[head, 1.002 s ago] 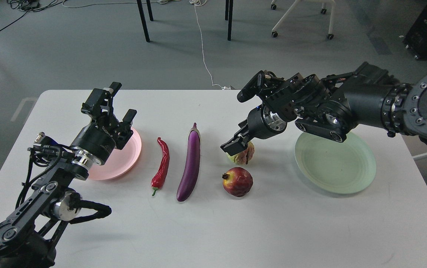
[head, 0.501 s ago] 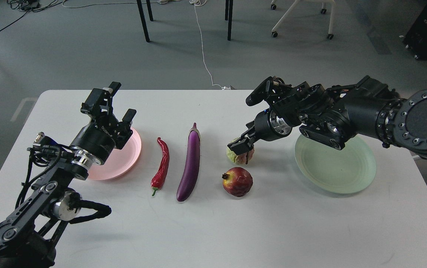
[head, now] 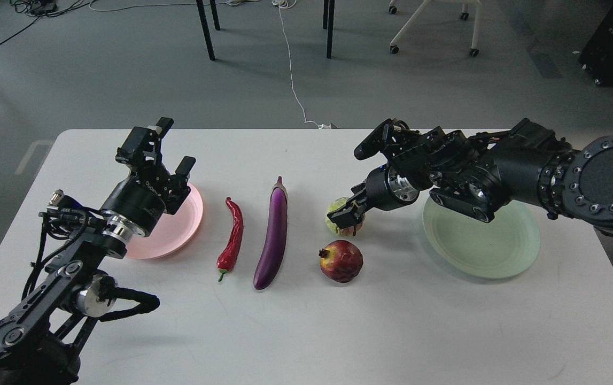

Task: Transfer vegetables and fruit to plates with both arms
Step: 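Grasp the pear with the right gripper and lift it, then carry the pear onto the pale green plate and release it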

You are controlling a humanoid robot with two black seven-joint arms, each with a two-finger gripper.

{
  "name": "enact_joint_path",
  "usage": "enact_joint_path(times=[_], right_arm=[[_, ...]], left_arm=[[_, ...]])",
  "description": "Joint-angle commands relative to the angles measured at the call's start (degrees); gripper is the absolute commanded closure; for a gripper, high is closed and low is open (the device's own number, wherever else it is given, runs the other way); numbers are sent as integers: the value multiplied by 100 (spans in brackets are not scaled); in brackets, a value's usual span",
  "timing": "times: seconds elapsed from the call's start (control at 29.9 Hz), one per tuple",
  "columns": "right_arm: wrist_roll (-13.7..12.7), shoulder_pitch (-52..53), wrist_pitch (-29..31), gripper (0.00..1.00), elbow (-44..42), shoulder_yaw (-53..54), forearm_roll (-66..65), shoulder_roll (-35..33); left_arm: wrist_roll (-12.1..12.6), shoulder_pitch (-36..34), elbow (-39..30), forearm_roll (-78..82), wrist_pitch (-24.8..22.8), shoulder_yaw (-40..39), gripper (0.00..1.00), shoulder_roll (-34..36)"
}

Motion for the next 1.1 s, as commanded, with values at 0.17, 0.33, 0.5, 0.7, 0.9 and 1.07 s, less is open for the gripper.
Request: enact_joint_path(times=[0.17,0.33,0.5,0.7,0.9,1.07], right_arm=[[0,404,24,62,170,4,-1,0],[0,985,24,62,530,13,-71,-535],[0,1407,-2,61,1066,-145,-1342,-1764],[0,1128,-37,61,1164,-207,-2031,-2882],[0,477,-379,60,1076,-198,-2031,-3173],[0,11,-845,55,672,-23,-2014,-3042]], left_arm=[[2,-9,0,-9,0,0,2,70],[2,-9,-9,-9,-9,9,2,105],[2,-9,-9,-9,-18,18,2,123],[2,-9,0,-9,-27,105,2,96],[2,-9,0,9,-27,106,2,44],[2,-9,0,9,-27,114,2,52]])
